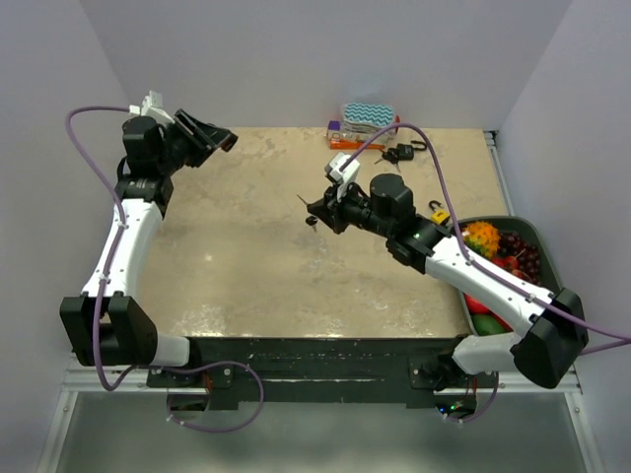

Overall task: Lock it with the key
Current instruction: Place the lock at the center of the board.

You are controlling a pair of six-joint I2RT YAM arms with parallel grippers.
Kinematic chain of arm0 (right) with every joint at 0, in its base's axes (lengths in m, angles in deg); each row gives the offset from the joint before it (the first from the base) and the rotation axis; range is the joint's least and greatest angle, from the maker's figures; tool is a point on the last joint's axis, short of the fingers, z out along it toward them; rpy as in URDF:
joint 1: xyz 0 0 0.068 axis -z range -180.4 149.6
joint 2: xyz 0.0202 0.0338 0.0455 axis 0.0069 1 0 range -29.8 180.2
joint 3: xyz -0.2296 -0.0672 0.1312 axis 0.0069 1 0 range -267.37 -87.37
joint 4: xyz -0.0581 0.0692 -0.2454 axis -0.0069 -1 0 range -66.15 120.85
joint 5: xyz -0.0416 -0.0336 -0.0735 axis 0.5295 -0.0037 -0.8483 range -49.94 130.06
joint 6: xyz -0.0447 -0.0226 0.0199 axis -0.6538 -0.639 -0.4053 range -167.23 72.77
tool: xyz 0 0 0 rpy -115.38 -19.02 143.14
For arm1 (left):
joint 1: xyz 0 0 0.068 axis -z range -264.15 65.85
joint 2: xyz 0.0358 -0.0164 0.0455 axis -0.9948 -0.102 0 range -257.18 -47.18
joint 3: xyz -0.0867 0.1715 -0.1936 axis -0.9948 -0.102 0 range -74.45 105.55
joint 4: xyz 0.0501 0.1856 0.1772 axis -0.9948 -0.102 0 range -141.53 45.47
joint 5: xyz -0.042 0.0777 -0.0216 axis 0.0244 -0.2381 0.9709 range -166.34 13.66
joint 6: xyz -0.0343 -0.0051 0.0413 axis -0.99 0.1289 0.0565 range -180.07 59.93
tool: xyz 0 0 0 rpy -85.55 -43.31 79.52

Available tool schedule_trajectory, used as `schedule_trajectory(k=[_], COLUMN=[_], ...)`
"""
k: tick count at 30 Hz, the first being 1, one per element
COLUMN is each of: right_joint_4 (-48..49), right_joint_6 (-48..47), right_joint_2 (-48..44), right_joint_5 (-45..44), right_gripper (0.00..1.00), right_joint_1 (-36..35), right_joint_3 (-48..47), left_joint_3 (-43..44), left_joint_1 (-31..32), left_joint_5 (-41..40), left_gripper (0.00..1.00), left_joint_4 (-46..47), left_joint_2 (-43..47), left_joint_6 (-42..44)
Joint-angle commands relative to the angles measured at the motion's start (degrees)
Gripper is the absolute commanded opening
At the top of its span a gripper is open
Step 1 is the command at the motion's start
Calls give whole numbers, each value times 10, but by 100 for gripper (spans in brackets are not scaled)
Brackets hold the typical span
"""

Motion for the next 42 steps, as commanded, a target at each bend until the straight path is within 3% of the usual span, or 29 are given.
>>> schedule_trajectory(k=[1,8,11,16,23,35,42], right_joint_4=[36,105,141,197,259,336,355], right_joint_6=[50,133,174,239,316,423,451], right_joint_2=[-11,68,107,220,371,619,712], right_joint_5=[14,46,68,85,72,57,33], right_gripper=[0,0,0,0,0,0,0], right_joint_1=[-2,-2,-3,-15,-44,-85,-97], right_joint_3=[5,-14,-33,-94,-200,-381,-461], left_joint_3=[46,66,53,65,99,93,68], left_joint_1=[-10,-23,-59,-110,-137,-149,-153], left_joint_5=[-31,-135,-137,-127,-143,-140,-148], left_gripper=[0,0,0,0,0,0,0], left_joint_4=[-87,-314,-373,-446,-466,-429,-387], left_joint_2=[13,15,13,-48,-170,-244,-266], left_joint_6=[113,467,579,696,736,711,683])
